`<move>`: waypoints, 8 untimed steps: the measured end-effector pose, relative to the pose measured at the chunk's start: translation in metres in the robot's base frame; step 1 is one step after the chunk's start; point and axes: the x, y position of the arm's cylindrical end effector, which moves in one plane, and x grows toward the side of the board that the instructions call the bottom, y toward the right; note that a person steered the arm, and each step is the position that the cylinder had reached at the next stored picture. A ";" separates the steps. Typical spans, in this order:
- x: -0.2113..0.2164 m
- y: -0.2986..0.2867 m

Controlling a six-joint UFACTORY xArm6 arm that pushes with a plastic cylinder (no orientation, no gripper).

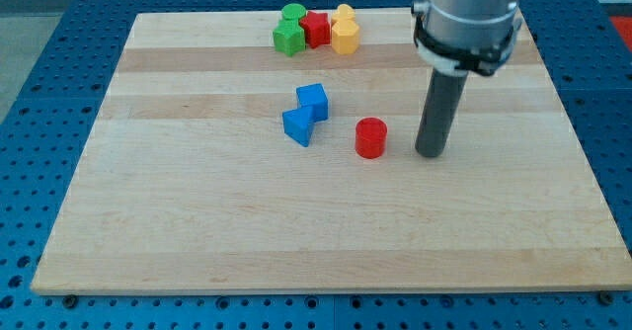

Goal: Move the red circle horizontal right to the blue cube

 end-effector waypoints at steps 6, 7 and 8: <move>-0.040 -0.077; -0.041 -0.058; -0.041 -0.027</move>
